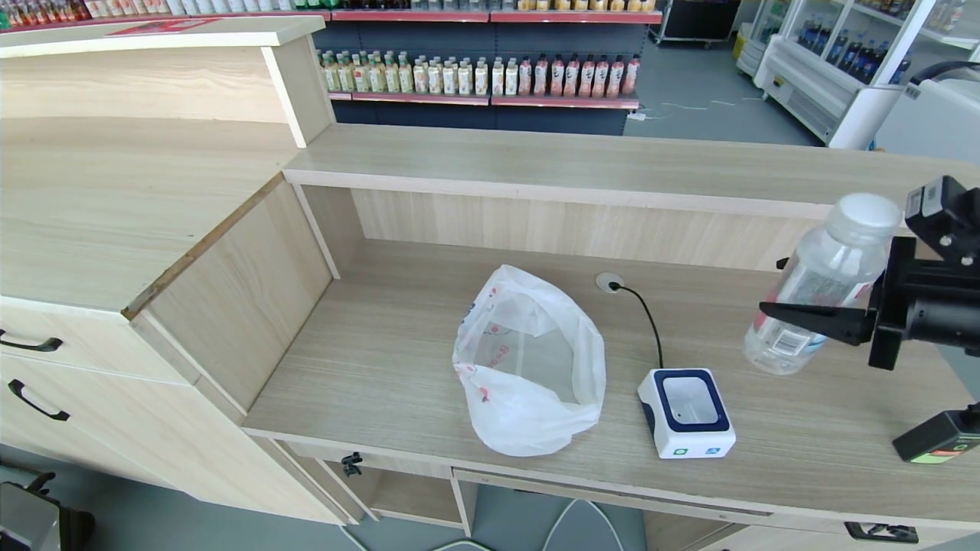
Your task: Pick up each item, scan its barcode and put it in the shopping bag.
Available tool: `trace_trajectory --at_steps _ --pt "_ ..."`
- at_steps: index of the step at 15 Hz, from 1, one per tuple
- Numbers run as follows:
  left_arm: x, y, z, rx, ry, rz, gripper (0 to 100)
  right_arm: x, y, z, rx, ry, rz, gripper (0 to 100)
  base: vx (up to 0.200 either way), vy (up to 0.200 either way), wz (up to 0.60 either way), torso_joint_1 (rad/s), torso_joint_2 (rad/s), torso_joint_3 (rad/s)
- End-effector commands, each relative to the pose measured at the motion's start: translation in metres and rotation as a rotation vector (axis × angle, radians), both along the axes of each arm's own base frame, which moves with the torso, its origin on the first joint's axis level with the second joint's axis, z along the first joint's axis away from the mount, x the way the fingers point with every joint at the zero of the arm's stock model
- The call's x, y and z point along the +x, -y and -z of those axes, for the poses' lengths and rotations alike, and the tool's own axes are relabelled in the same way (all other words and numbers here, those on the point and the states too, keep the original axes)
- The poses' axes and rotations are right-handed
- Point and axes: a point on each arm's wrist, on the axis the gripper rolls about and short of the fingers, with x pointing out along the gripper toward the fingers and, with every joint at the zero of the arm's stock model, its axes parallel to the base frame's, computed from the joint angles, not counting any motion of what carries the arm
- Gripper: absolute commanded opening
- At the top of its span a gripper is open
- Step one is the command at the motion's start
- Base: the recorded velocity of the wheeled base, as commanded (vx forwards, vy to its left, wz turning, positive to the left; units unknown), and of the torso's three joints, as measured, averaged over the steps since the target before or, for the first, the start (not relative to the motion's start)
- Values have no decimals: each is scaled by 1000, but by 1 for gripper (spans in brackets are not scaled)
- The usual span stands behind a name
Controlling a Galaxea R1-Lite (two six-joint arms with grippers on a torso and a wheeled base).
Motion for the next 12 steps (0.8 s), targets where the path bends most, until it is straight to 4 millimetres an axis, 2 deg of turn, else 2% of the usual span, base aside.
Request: trace_trajectory --at_steps 1,4,6,7,8,9,12 --pt "0 0 0 0 0 -1 100 -7 -13 -18 124 -15 198 0 0 0 0 0 0 0" --pt "0 0 0 0 0 -1 100 -7 -32 -17 220 -52 491 0 0 0 0 0 0 0" --pt "0 0 0 0 0 -1 100 -8 -37 -18 218 -20 547 0 0 0 0 0 0 0" --pt "0 0 0 0 0 -1 100 -13 -51 -12 200 40 725 0 0 0 0 0 0 0" --pt "0 0 0 0 0 -1 100 -15 -55 -11 183 50 818 0 0 0 0 0 0 0" --pt "0 0 0 0 0 1 100 -16 -55 -10 168 51 874 0 0 0 0 0 0 0" --pt "0 0 0 0 0 1 100 -20 -54 -8 155 41 875 0 0 0 0 0 0 0"
